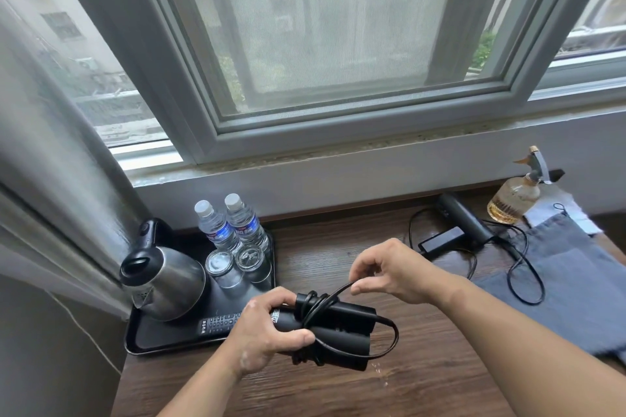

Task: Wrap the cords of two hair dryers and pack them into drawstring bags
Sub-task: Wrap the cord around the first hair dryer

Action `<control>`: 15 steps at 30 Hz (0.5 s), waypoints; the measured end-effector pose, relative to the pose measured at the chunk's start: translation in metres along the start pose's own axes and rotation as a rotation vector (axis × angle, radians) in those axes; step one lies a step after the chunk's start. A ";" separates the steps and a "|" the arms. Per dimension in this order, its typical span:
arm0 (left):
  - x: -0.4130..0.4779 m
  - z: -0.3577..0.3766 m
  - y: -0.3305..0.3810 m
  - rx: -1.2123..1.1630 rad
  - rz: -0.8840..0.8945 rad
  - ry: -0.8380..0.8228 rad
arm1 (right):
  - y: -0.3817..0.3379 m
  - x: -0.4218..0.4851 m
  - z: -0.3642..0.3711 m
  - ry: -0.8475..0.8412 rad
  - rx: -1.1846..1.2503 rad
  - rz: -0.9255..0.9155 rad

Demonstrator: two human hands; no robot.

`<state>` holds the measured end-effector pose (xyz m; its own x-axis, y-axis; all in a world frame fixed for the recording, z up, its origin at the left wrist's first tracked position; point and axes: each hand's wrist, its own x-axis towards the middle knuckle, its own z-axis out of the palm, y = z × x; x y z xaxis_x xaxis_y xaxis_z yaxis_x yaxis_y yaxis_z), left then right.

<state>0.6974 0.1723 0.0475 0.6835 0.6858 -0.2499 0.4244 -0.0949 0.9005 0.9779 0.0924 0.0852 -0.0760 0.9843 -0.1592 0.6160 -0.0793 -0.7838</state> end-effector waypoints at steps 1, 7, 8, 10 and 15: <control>0.000 0.000 0.001 -0.011 0.003 -0.006 | 0.002 0.000 0.000 0.000 0.004 0.006; -0.005 -0.001 0.006 -0.100 0.028 -0.010 | 0.013 0.000 0.001 0.001 -0.003 0.039; -0.006 -0.001 0.006 -0.124 0.028 -0.005 | 0.017 -0.001 0.001 0.009 -0.004 0.047; -0.008 -0.002 0.003 -0.157 0.033 0.015 | 0.027 -0.003 0.001 0.035 0.003 0.074; -0.012 -0.002 -0.003 -0.316 -0.002 0.062 | 0.046 -0.009 0.006 0.092 0.048 0.143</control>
<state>0.6867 0.1660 0.0490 0.6411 0.7294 -0.2387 0.2140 0.1288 0.9683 1.0021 0.0785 0.0467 0.0829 0.9726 -0.2171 0.5768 -0.2245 -0.7854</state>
